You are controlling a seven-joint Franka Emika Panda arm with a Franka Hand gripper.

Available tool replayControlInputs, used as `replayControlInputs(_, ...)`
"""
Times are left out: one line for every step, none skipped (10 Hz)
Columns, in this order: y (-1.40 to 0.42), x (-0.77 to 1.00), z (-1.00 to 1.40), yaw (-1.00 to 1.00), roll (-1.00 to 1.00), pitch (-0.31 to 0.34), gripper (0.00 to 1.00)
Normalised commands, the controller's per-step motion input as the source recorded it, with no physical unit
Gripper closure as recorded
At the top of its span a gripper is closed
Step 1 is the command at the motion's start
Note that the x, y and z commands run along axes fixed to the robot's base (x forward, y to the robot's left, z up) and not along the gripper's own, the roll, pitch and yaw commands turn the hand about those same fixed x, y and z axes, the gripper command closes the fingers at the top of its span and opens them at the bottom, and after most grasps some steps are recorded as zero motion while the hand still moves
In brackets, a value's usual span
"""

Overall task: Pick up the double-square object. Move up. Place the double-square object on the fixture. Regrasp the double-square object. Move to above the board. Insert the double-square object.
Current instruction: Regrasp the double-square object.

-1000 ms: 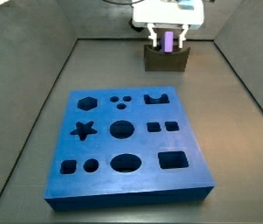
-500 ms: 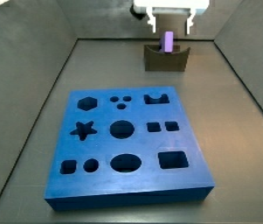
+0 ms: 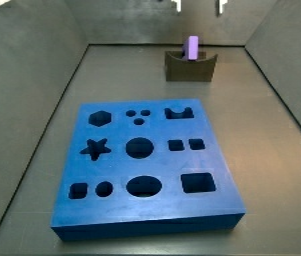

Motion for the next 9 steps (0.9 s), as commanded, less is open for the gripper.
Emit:
replayControlInputs(-0.85, -0.10, 0.65, 0.01, 1.00, 0.058, 0.00)
replayControlInputs(-0.69, -0.11, 0.44, 0.01, 1.00, 0.045, 0.00)
replayControlInputs(-0.59, -0.12, 0.31, 0.01, 1.00, 0.040, 0.00)
replayControlInputs(-0.39, -0.07, 0.10, 0.01, 1.00, 0.035, 0.00)
replayControlInputs(-0.22, -0.04, 0.06, 0.01, 1.00, 0.035, 0.00)
replayControlInputs(-0.06, -0.03, 0.05, 0.01, 1.00, 0.036, 0.00)
replayControlInputs(-0.04, -0.02, 0.03, 0.01, 1.00, 0.035, 0.00)
replayControlInputs(-0.05, -0.03, 0.01, 0.01, 1.00, 0.030, 0.00)
replayControlInputs(-0.04, -0.03, 0.02, 0.01, 1.00, 0.025, 0.00)
